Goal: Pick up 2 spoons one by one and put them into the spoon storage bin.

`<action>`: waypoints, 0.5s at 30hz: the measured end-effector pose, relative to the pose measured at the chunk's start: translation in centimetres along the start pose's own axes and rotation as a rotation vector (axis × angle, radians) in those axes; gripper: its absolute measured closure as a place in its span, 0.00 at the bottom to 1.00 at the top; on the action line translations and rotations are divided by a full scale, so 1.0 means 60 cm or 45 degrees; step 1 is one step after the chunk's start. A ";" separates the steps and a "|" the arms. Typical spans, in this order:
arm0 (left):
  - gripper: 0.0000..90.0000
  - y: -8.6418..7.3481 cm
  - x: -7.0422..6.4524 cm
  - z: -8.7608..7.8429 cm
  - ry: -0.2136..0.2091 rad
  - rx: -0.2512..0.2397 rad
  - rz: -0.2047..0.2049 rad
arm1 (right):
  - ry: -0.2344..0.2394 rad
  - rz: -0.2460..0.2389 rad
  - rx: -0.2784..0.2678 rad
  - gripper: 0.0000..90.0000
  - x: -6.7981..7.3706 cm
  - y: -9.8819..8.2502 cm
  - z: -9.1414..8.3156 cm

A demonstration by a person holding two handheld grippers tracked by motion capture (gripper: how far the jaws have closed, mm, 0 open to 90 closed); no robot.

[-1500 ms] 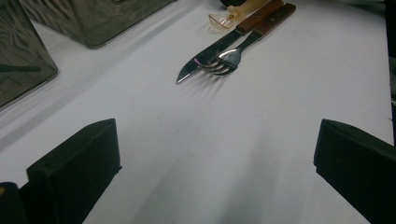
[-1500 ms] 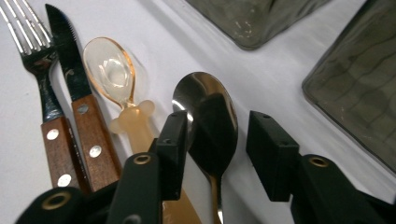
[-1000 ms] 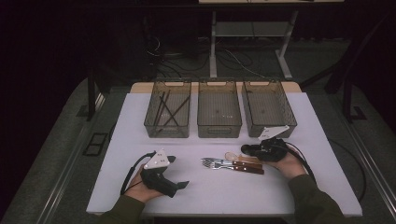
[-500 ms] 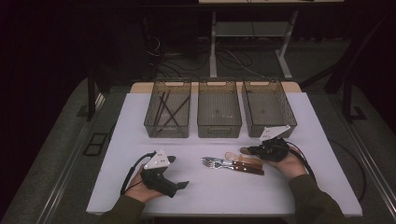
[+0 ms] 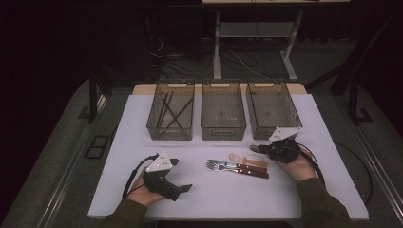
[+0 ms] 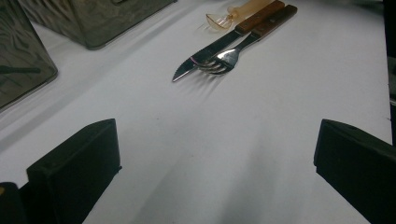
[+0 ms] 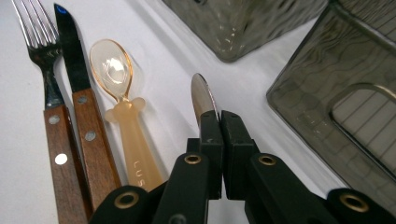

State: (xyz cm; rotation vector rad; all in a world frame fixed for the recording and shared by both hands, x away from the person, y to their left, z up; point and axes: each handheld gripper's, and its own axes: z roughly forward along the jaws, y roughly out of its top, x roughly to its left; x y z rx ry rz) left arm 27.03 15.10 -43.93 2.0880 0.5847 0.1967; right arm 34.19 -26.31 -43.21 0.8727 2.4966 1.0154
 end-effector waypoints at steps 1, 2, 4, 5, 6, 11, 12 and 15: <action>0.00 0.000 0.000 0.000 -0.001 -0.002 0.000 | -0.004 0.004 -0.002 0.98 0.000 0.000 -0.002; 0.00 0.000 0.000 0.000 -0.001 -0.002 0.000 | -0.005 0.008 -0.009 0.98 -0.001 0.000 -0.003; 0.00 0.000 0.001 -0.001 -0.003 -0.001 0.001 | -0.012 0.017 -0.018 0.98 -0.001 -0.001 -0.007; 0.00 -0.001 0.001 -0.001 -0.001 0.001 -0.006 | -0.011 0.017 -0.022 0.98 -0.002 -0.001 -0.008; 0.00 -0.001 0.002 0.000 0.000 -0.002 -0.010 | -0.009 0.026 -0.032 0.98 -0.002 0.000 -0.011; 0.00 -0.002 0.003 0.000 -0.004 -0.007 -0.019 | -0.026 0.054 -0.069 0.98 -0.006 0.002 -0.021; 0.00 -0.003 0.003 0.000 -0.005 -0.007 -0.022 | -0.023 0.063 -0.083 0.98 -0.007 0.003 -0.023; 0.00 -0.003 0.004 0.001 -0.006 -0.001 -0.022 | -0.029 0.092 -0.115 0.98 -0.010 0.007 -0.029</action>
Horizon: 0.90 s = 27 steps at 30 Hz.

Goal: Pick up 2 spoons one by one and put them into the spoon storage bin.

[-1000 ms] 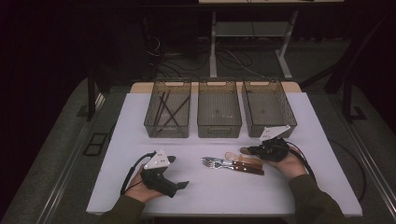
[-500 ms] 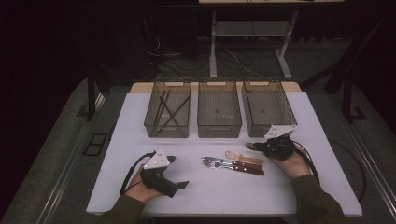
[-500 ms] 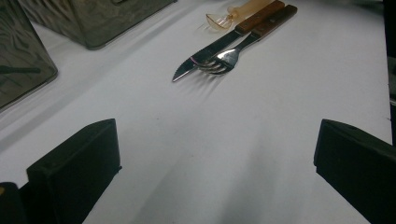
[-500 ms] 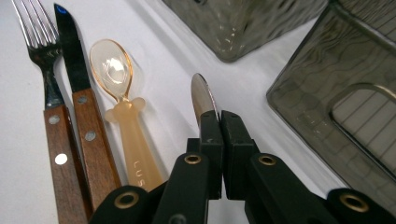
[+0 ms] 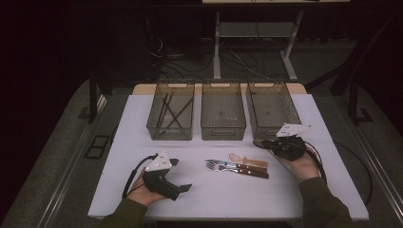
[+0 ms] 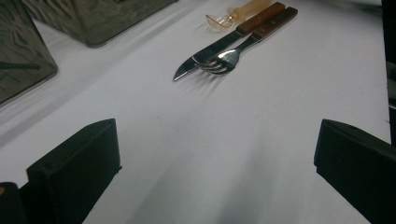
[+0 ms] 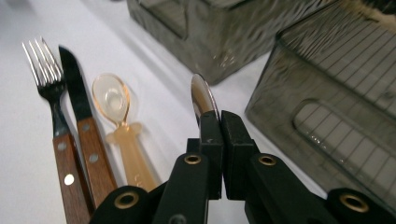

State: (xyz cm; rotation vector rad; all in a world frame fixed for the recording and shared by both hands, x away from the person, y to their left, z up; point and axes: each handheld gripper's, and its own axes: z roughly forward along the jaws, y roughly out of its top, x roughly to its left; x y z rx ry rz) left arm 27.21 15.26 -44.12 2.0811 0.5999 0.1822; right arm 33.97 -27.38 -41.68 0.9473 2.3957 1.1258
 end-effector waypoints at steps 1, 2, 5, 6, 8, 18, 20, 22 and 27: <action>0.00 0.000 0.000 0.000 0.001 -0.002 -0.005 | -0.004 -0.002 -0.006 0.98 0.000 0.002 -0.001; 0.00 0.000 0.000 0.001 0.001 -0.008 -0.014 | -0.008 0.003 -0.017 0.98 -0.001 0.004 -0.003; 0.00 0.000 -0.001 0.001 0.001 -0.009 -0.014 | -0.014 0.009 -0.043 0.98 -0.001 0.011 -0.008; 0.00 0.000 -0.001 0.001 0.001 -0.009 -0.014 | -0.014 0.018 -0.062 0.98 -0.002 0.013 -0.010; 0.00 0.000 -0.001 0.002 0.000 -0.010 -0.014 | -0.018 0.026 -0.083 0.98 -0.004 0.018 -0.012; 0.00 0.000 0.002 0.003 -0.008 -0.013 -0.015 | -0.015 0.081 -0.169 0.98 -0.016 0.043 -0.013; 0.00 0.000 0.003 0.002 -0.007 -0.015 -0.020 | -0.020 0.072 -0.171 0.98 -0.017 0.050 -0.011; 0.00 0.000 0.003 0.001 -0.006 -0.021 -0.019 | -0.013 0.077 -0.175 0.98 -0.018 0.056 -0.010; 0.00 0.000 0.002 0.002 -0.008 -0.020 -0.019 | -0.019 0.077 -0.177 0.98 -0.022 0.076 -0.008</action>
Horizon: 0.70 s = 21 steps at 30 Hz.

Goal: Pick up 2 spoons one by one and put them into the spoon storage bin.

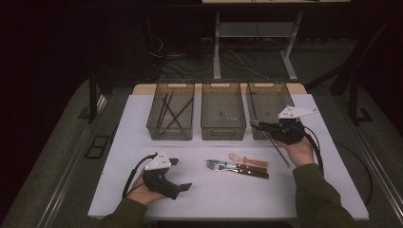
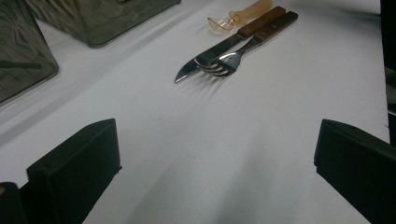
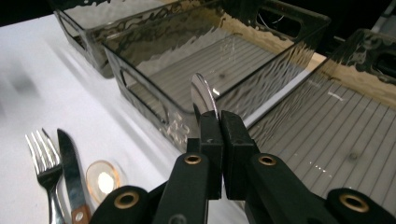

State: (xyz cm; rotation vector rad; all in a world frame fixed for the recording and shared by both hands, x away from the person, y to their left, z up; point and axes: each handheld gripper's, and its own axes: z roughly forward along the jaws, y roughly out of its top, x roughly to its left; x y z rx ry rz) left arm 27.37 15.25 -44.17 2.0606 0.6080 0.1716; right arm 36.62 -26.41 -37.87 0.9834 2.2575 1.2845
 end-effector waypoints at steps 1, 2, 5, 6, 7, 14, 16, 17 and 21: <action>0.00 0.000 -0.001 0.000 -0.002 0.000 0.000 | 0.000 0.001 -0.002 0.98 0.000 0.005 0.001; 0.00 0.000 -0.001 0.000 -0.003 0.000 0.000 | 0.002 0.001 -0.005 0.98 -0.001 0.010 0.002; 0.00 0.000 -0.001 -0.001 -0.003 -0.001 0.000 | 0.000 -0.001 -0.002 0.98 -0.002 0.026 0.008; 0.00 0.000 -0.001 -0.001 -0.003 -0.003 -0.002 | -0.002 -0.001 -0.001 0.98 -0.002 0.031 0.011; 0.00 0.000 -0.001 -0.001 -0.003 -0.003 -0.004 | -0.003 0.000 0.000 0.98 -0.003 0.036 0.014; 0.00 0.001 -0.001 -0.001 -0.006 0.000 0.004 | -0.005 -0.001 0.015 0.98 -0.001 0.070 0.037; 0.00 0.001 -0.001 -0.001 -0.006 -0.002 0.005 | -0.005 -0.005 0.022 0.98 0.000 0.080 0.045; 0.00 0.001 -0.001 -0.002 -0.006 -0.006 0.003 | -0.006 -0.010 0.024 0.98 0.000 0.085 0.049; 0.00 0.001 -0.001 -0.002 -0.008 -0.005 0.005 | -0.008 -0.015 0.040 0.98 0.003 0.107 0.066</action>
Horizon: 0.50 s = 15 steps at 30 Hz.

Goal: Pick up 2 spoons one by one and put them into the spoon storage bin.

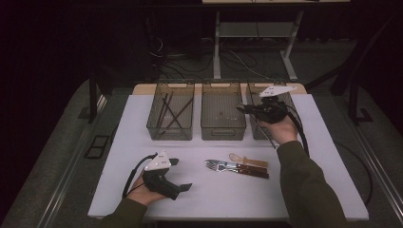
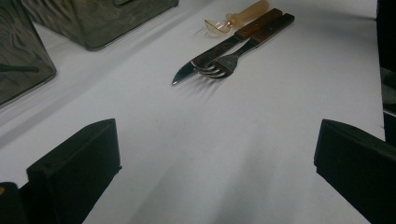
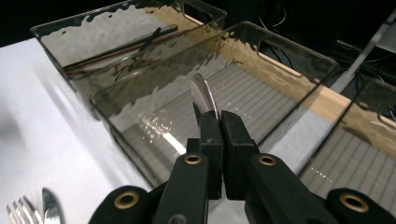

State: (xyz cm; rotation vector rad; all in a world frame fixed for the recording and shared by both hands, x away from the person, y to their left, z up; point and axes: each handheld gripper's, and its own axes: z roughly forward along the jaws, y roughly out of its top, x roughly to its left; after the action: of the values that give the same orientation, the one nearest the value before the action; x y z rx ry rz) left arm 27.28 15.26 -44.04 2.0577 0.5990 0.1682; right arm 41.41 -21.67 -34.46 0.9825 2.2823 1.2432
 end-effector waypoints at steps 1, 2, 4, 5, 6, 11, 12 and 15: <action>0.00 0.000 0.000 0.000 0.002 0.000 0.000 | -0.001 -0.006 0.002 0.98 0.000 0.006 0.004; 0.00 0.000 0.000 0.000 0.004 -0.001 -0.001 | -0.002 -0.009 0.005 0.98 0.001 0.012 0.009; 0.00 0.000 0.000 0.001 0.005 0.002 0.000 | -0.009 -0.010 0.008 0.98 0.002 0.024 0.018; 0.00 0.000 0.000 0.001 0.005 0.010 0.004 | -0.017 -0.008 0.015 0.98 0.003 0.030 0.023; 0.00 0.000 0.000 0.001 0.005 0.008 0.003 | -0.021 -0.011 0.020 0.98 0.004 0.036 0.029; 0.00 0.000 -0.002 0.003 0.007 0.014 0.003 | -0.047 -0.012 0.051 0.98 0.005 0.065 0.057; 0.00 0.000 -0.002 0.004 0.007 0.010 0.002 | -0.049 -0.008 0.056 0.98 0.005 0.070 0.064; 0.00 0.000 -0.001 0.003 0.003 0.007 0.000 | -0.057 -0.001 0.077 0.98 0.005 0.082 0.086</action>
State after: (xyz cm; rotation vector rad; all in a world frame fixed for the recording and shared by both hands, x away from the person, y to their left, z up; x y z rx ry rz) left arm 27.29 15.07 -44.12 2.0633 0.6015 0.1693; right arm 46.27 -16.59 -33.14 1.0200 2.2977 1.1465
